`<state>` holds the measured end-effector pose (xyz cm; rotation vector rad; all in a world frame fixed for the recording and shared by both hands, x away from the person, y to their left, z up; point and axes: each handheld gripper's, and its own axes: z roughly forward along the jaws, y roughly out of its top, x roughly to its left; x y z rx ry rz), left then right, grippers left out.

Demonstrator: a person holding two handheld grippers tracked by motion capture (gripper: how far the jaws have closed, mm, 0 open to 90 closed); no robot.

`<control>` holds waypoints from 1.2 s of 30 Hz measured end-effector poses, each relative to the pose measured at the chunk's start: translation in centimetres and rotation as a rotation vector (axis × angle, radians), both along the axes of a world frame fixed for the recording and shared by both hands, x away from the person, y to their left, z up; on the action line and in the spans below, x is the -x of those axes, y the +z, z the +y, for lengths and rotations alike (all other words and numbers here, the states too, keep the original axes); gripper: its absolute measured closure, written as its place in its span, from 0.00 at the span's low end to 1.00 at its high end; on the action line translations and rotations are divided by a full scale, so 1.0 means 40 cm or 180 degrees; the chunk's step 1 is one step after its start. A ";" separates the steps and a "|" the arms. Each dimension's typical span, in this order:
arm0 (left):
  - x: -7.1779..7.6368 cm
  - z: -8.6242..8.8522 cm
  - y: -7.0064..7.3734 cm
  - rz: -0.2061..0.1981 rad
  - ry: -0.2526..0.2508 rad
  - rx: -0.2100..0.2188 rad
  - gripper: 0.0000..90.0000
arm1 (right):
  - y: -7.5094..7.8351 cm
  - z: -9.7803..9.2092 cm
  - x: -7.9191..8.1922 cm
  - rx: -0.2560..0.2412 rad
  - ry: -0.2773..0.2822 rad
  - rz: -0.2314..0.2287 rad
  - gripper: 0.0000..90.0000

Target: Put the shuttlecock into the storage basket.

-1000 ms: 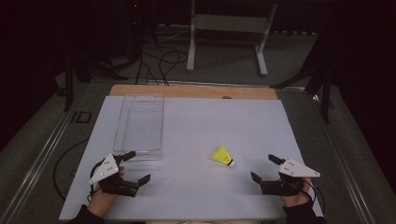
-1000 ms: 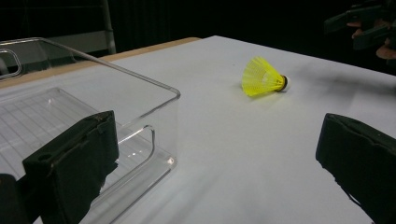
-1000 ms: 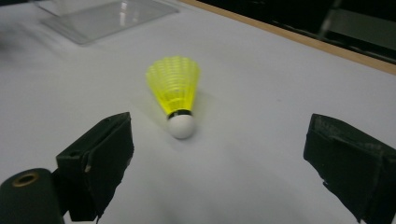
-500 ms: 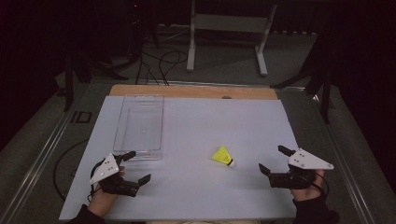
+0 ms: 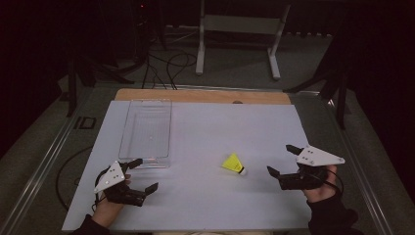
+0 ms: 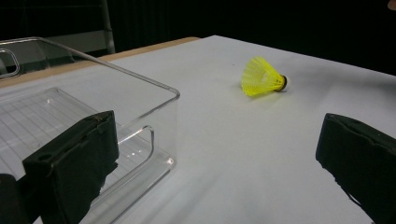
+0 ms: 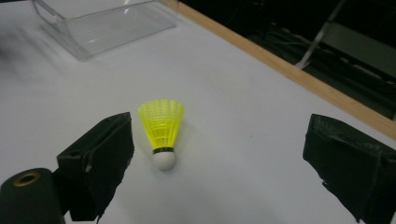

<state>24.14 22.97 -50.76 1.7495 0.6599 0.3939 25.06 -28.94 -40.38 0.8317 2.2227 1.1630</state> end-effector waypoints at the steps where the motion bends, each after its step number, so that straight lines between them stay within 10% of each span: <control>1: 0.000 0.000 0.000 0.0002 -0.0002 0.0001 0.00 | 0.002 0.004 -0.002 0.0011 0.0014 -0.0012 0.10; 36: 0.000 -0.002 -0.001 0.0003 -0.0035 -0.0007 0.00 | 0.008 0.099 -0.094 0.0105 0.0507 0.0329 0.10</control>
